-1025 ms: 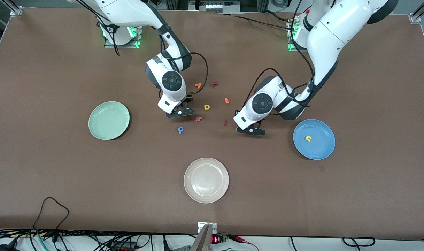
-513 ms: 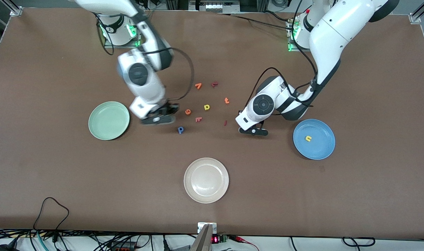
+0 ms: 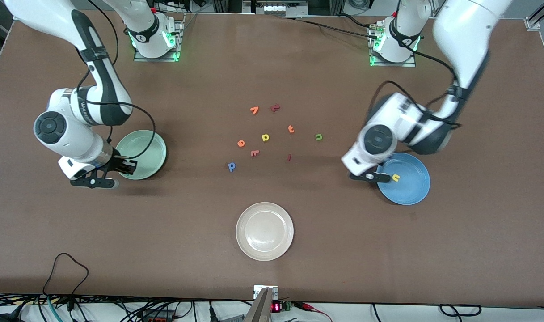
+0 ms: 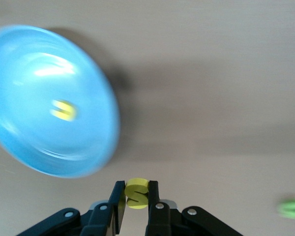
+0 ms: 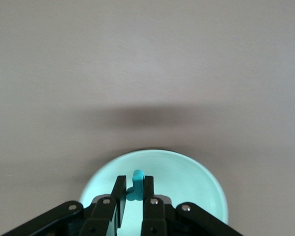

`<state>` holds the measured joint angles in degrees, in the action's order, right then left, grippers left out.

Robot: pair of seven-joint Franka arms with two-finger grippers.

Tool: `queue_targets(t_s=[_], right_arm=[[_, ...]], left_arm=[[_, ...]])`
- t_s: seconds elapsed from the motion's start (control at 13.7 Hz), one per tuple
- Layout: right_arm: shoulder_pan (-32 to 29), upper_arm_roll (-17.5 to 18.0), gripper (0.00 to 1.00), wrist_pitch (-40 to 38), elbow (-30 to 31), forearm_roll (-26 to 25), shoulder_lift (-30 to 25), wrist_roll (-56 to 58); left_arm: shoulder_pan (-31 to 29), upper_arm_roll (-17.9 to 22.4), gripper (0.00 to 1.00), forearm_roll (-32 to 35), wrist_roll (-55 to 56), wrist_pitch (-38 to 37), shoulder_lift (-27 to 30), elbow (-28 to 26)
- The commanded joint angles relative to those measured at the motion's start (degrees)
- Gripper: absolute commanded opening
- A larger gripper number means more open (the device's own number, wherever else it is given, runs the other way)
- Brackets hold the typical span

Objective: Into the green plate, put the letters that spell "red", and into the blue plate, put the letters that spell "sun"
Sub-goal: 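Drop the s into the blue plate while the right gripper drops teal into green plate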

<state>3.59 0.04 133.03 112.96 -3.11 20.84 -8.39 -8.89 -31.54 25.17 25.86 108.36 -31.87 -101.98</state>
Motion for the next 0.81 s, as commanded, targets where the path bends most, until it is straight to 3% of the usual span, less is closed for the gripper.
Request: queue_targets(t_s=[0.0,0.22,0.29,0.37,0.44,0.66,0.73], right_arm=[[-0.9,1.5,0.02,-2.0,2.3,-1.5,0.2,-0.1],[-0.9,1.5,0.02,-1.5,7.8,-1.5,-0.4,2.0],[-0.9,1.5,0.02,-1.5,9.0,-1.7,-0.5,2.1],[-0.9,1.5,0.02,-0.8,10.1,-1.7,-0.5,2.2],[-0.9,1.5,0.02,1.1,11.0,-1.9,-0.2,2.2],[-1.0,1.5,0.05,6.4,13.3,-2.0,0.8,2.3],[-1.0,1.5,0.33,6.5,13.3,-2.0,1.0,2.2]], left_arm=[[-6.6,-0.4,0.13,3.6,-7.5,0.3,-0.9,-1.6],[-10.9,-0.4,0.16,11.6,-8.7,6.3,-5.0,-3.3],[-12.1,-0.5,0.22,12.3,-8.6,8.1,-5.0,-4.5],[-11.8,-0.6,0.51,12.3,-8.7,7.7,-4.7,-4.7],[-11.8,-1.1,0.97,12.3,-9.4,7.0,-4.3,-4.7],[-12.4,-4.8,1.00,11.8,-12.7,3.5,-3.2,-4.0],[-12.5,-7.5,1.00,11.6,-12.3,1.2,-2.8,-3.8]])
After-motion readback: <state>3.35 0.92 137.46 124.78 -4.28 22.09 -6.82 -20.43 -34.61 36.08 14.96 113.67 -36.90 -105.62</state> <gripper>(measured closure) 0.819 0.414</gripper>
